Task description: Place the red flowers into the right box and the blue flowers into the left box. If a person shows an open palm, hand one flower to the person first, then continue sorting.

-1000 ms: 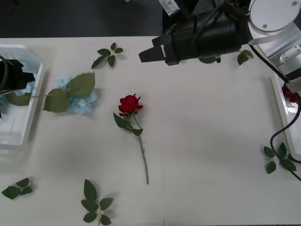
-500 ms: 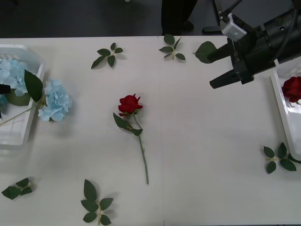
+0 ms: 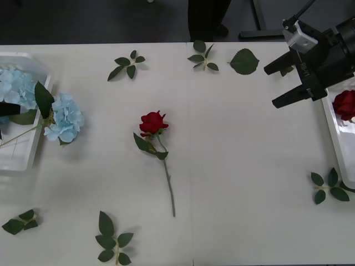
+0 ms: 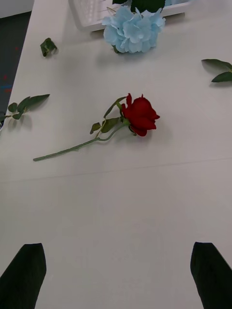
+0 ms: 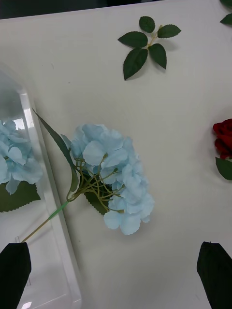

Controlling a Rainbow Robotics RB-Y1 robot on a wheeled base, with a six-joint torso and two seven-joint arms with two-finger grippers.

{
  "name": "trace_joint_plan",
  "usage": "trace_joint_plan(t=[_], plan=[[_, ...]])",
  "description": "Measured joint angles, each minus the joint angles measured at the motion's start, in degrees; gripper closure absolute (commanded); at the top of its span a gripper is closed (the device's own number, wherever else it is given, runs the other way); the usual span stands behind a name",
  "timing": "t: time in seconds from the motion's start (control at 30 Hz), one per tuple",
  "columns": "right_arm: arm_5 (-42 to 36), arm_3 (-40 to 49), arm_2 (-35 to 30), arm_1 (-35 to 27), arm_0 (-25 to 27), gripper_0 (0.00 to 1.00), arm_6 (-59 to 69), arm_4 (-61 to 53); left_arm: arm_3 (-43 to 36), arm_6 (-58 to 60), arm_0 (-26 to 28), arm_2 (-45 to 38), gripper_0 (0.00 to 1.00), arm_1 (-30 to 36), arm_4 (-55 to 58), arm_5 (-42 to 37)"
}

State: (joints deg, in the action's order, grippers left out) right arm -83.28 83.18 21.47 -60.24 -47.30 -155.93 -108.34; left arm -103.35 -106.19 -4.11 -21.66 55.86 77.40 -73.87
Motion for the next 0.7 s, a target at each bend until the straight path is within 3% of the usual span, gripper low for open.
trace_joint_plan(t=[0.37, 0.7], plan=[[0.0, -0.1, 0.0, 0.0, 0.2, 0.13, 0.0, -0.3, 0.0, -0.8, 0.0, 0.8, 0.0, 0.1, -6.5, 3.2], [0.0, -0.1, 0.0, 0.0, 0.3, 0.13, 0.0, -0.5, 0.0, -23.7, -0.1, 12.8, 0.0, 1.9, -21.7, 15.2]])
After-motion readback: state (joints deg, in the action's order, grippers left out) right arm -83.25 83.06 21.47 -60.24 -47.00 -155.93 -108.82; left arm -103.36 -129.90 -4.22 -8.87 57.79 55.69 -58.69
